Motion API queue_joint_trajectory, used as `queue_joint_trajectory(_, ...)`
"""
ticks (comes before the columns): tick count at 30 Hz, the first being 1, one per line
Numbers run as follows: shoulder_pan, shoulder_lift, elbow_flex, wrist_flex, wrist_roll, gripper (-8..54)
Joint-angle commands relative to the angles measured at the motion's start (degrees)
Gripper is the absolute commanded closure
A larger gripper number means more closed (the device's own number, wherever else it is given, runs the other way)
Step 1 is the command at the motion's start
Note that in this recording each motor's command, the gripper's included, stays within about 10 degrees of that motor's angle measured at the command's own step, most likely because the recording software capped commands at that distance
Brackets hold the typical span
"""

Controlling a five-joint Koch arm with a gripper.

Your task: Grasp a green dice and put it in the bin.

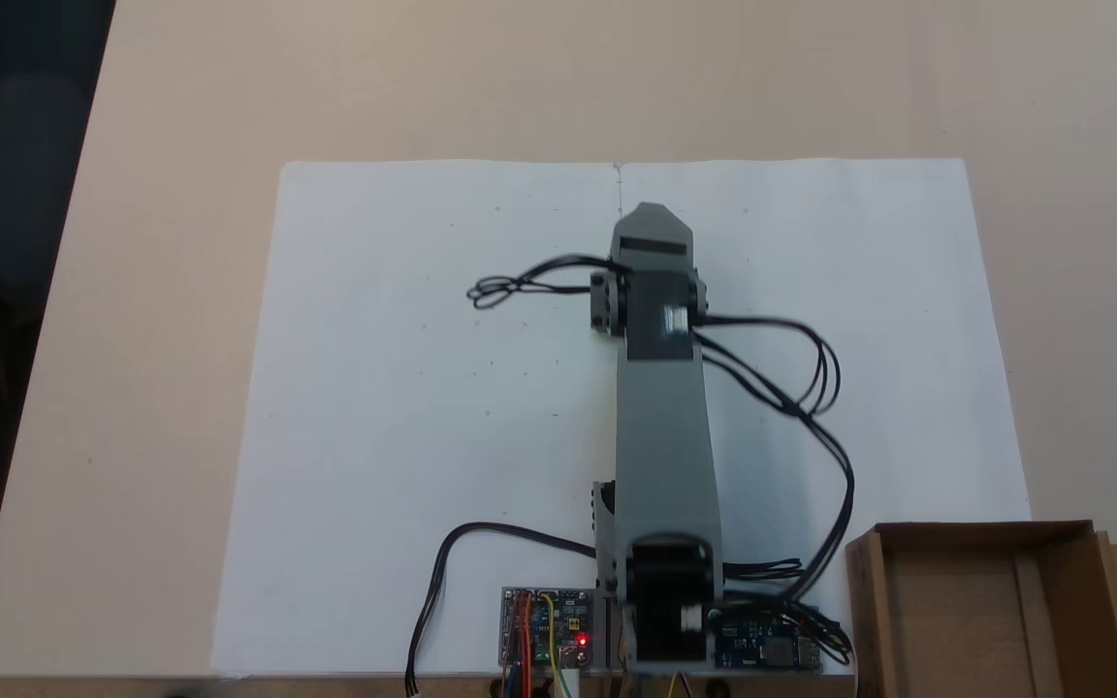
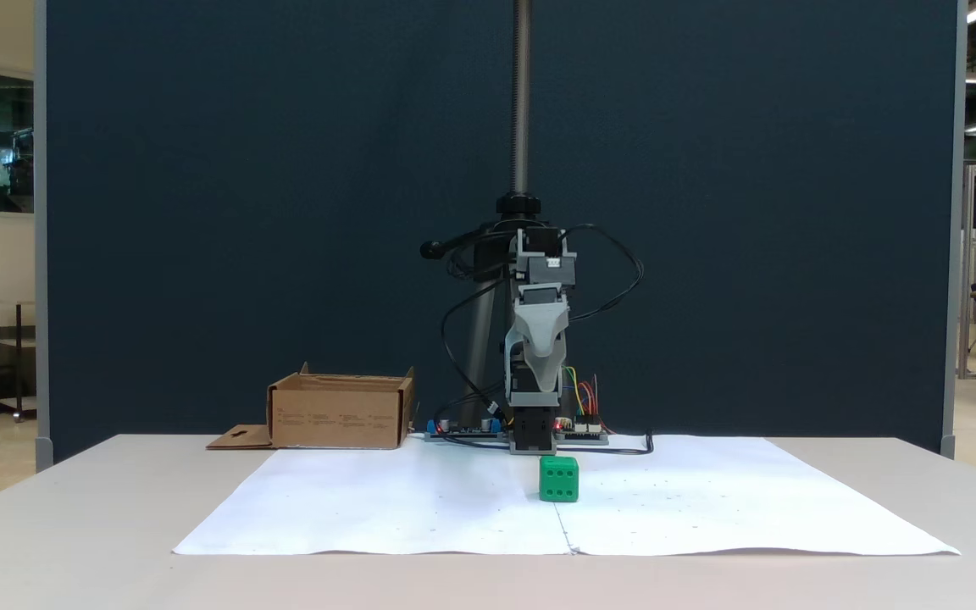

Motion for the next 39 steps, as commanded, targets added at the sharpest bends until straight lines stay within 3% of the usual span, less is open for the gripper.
queue_joint_trajectory(1, -2.2, -3.7, -4.8, 2.1, 4.3, 4.1)
queue_joint_trajectory(12, -4.4, -16.3, -13.2, 5.4, 6.2, 4.1)
queue_joint_trajectory(32, -5.3, -10.4, -12.6, 17.7, 11.8, 4.3)
queue_joint_trajectory(39, -13.2, -8.2, -8.3, 17.8, 11.7, 4.1)
